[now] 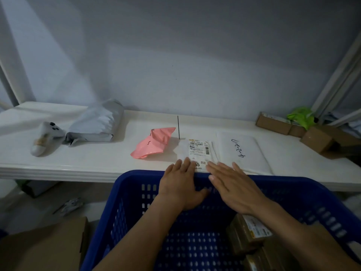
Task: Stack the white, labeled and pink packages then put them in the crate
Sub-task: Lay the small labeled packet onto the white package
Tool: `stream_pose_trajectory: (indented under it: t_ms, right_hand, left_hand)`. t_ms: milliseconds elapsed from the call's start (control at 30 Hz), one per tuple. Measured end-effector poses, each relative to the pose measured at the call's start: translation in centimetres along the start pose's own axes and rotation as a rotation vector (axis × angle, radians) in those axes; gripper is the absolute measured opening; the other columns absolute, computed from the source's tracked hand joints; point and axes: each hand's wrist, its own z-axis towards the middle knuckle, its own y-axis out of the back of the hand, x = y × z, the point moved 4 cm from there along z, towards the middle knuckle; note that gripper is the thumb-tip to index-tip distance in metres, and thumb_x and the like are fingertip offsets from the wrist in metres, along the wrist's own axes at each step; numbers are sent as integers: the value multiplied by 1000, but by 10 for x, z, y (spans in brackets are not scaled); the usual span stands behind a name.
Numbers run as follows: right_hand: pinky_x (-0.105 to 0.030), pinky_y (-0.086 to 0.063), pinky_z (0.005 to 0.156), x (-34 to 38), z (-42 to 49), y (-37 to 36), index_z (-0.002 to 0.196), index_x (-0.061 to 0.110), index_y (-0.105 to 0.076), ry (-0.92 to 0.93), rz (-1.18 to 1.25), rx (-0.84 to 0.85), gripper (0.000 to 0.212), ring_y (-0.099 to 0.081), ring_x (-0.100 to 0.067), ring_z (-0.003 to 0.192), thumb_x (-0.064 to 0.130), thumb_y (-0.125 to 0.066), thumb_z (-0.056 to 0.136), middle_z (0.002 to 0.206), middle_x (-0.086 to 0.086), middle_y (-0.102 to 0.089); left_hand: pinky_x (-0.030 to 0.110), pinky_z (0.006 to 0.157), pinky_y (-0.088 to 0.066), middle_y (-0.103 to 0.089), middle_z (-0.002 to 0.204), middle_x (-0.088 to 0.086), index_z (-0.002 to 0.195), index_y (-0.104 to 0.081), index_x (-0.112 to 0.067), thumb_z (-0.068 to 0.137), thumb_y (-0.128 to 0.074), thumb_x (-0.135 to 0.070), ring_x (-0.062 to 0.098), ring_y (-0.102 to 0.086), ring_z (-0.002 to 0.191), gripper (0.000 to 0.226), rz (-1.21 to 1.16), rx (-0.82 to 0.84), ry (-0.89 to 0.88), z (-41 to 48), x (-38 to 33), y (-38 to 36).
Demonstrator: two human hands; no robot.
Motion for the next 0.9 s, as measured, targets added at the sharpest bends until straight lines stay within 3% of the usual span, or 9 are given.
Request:
stream_pose_trajectory:
  t_ms: [133,267,400,500,900]
  right_hand:
    - [-43,0,131,-7,2,11,160,30,-36,-31,-68,-32,63,-13,-6,158,54,-11,108,168,17,-31]
    - [-41,0,130,-7,4,27,155,29,-45,-104,-53,-27,60,-14,-8,158,52,-14,109,165,13,-39]
    - [-40,-2,130,24,41,18,164,32,-26,-23,44,2,59,-11,-7,159,52,-13,109,172,14,-19]
    - [-45,-1,130,35,74,3,164,34,-25,-27,118,77,58,-8,-10,160,50,-11,110,174,10,-12]
    - [-56,3,128,17,123,0,166,28,-18,-356,71,67,75,-9,-20,161,64,-3,101,175,-2,-10]
  left_hand:
    - [42,129,0,0,176,5,166,2,-17,94,-40,-74,24,1,161,101,11,-26,2,-2,1,-3]
    - [43,129,-2,0,176,5,166,0,-17,93,-43,-72,25,0,161,101,-3,-16,0,0,-1,-1]
    - [43,129,-2,0,176,4,166,1,-19,93,-46,-70,25,0,161,101,3,-40,-7,1,2,-4]
    - [43,129,-3,-5,176,4,166,-1,-19,91,-50,-69,25,-4,161,102,-2,-63,-5,1,1,-5]
    - [47,129,-5,-4,176,5,166,-3,-19,92,-49,-69,27,-4,161,101,16,-28,8,5,0,-7]
